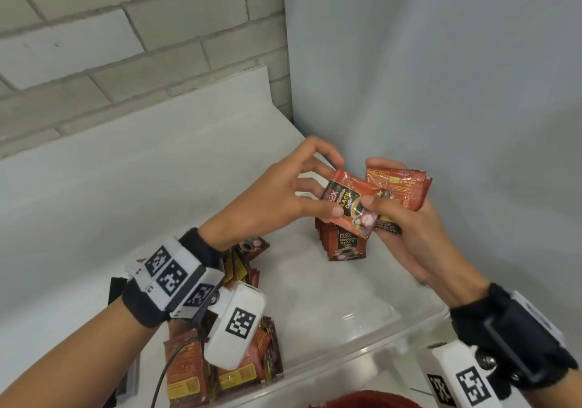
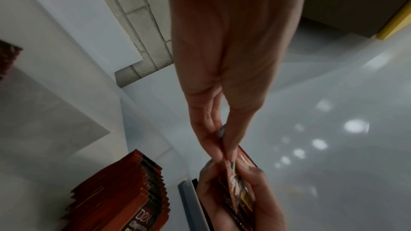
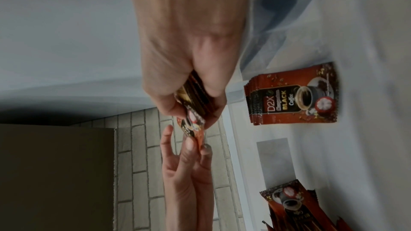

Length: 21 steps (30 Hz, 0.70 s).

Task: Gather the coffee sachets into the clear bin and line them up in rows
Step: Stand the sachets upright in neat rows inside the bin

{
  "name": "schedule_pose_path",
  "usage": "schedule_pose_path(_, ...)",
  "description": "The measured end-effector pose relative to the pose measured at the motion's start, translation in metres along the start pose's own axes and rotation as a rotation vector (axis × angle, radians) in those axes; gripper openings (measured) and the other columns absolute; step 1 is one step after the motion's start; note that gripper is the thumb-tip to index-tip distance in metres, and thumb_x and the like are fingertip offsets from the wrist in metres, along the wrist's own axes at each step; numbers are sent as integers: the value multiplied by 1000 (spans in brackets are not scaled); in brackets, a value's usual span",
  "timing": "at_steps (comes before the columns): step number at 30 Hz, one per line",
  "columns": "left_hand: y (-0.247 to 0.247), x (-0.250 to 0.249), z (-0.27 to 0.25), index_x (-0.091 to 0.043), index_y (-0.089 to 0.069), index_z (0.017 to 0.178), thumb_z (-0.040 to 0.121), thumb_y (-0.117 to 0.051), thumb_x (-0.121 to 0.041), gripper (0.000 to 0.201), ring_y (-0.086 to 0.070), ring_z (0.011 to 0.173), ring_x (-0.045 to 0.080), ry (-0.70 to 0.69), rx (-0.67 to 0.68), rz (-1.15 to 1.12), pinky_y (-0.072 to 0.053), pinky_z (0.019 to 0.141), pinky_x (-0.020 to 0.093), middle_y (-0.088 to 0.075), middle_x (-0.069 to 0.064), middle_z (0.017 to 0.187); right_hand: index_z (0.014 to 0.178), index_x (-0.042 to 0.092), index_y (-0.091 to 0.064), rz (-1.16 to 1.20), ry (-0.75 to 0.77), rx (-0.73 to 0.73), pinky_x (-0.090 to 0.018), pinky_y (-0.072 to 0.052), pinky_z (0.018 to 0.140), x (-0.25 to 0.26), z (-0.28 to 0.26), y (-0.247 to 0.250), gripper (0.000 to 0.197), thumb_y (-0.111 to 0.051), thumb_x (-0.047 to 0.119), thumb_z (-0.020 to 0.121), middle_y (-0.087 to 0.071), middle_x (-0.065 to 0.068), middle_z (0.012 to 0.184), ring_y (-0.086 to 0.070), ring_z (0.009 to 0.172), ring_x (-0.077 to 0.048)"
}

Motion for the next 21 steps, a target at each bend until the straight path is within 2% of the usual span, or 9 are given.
schedule_pose_path(4, 2, 0, 1, -10, -70, 95, 77, -77, -7, 19, -62, 81, 14, -62, 46, 179, -50, 79, 20, -68, -2, 94, 117, 21, -56, 102, 84, -55, -28, -54, 71, 2, 0, 2, 45, -62, 5, 75, -63, -4, 82, -65, 77, -16)
schedule_pose_path(7, -7, 5, 1, -12, -75, 97, 78, -77, -8, 20, -62, 83, 9, -122, 206, 390, -50, 79, 20, -68, -2, 93, 117, 18, -57, 203, 148, -165, -28, -51, 75, 2, 1, 12, 34, -58, 3, 87, -59, -5, 83, -59, 74, -15)
schedule_pose_path(9, -21, 9, 3, -10, -75, 100, 78, -76, -6, 22, -57, 85, 0, -219, 307, 517, -43, 76, 7, -65, -5, 91, 109, 18, -60, 226, 150, -189, -29, -50, 77, 1, 1, 14, 24, -56, 3, 91, -58, -5, 84, -58, 75, -16)
schedule_pose_path(11, -35, 13, 7, -8, -75, 100, 76, -73, -1, 24, -45, 81, -6, -317, 376, 614, -31, 74, -4, -53, -8, 85, 106, 19, -62, 211, 149, -182, -28, -50, 77, 1, 2, 13, 21, -55, 5, 92, -60, -5, 82, -57, 76, -17)
schedule_pose_path(12, -41, 16, 10, -6, -75, 99, 76, -72, 0, 24, -42, 79, -3, -343, 407, 666, -28, 71, -4, -48, -7, 84, 109, 19, -61, 190, 156, -174, -27, -50, 77, 2, 1, 12, 22, -55, 6, 92, -60, -5, 82, -57, 77, -18)
schedule_pose_path(14, -50, 26, 16, -7, -74, 103, 81, -68, -3, 23, -42, 80, 8, -329, 461, 800, -27, 67, 8, -41, -5, 86, 116, 19, -57, 143, 177, -158, -28, -50, 78, 3, 0, 11, 27, -56, 9, 91, -61, -5, 82, -58, 77, -17)
schedule_pose_path(16, -55, 36, 20, -10, -72, 109, 86, -63, -5, 25, -37, 81, 12, -316, 487, 888, -23, 65, 16, -37, -3, 89, 117, 20, -56, 100, 192, -153, -28, -50, 77, 4, -1, 10, 28, -57, 9, 91, -60, -5, 82, -58, 77, -17)
schedule_pose_path(18, -59, 38, 22, -10, -73, 105, 86, -61, -4, 23, -41, 81, 17, -333, 501, 937, -26, 64, 22, -41, 2, 89, 116, 19, -56, 41, 195, -143, -26, -51, 74, 4, -1, 8, 28, -57, 8, 90, -58, -9, 82, -57, 74, -18)
schedule_pose_path(21, -64, 37, 23, -7, -73, 85, 78, -59, -2, 17, -54, 82, 29, -416, 485, 1005, -41, 55, 32, -56, 13, 88, 114, 20, -57, -156, 209, -100, -27, -51, 73, -1, 1, 3, 26, -59, 9, 91, -57, -9, 81, -57, 73, -19)
Point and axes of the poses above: each hand's wrist, its own z-axis towards the middle knuckle, its own y-axis out of the back of the hand, x = y × z, the point moved 4 cm from there along z, towards the middle knuckle
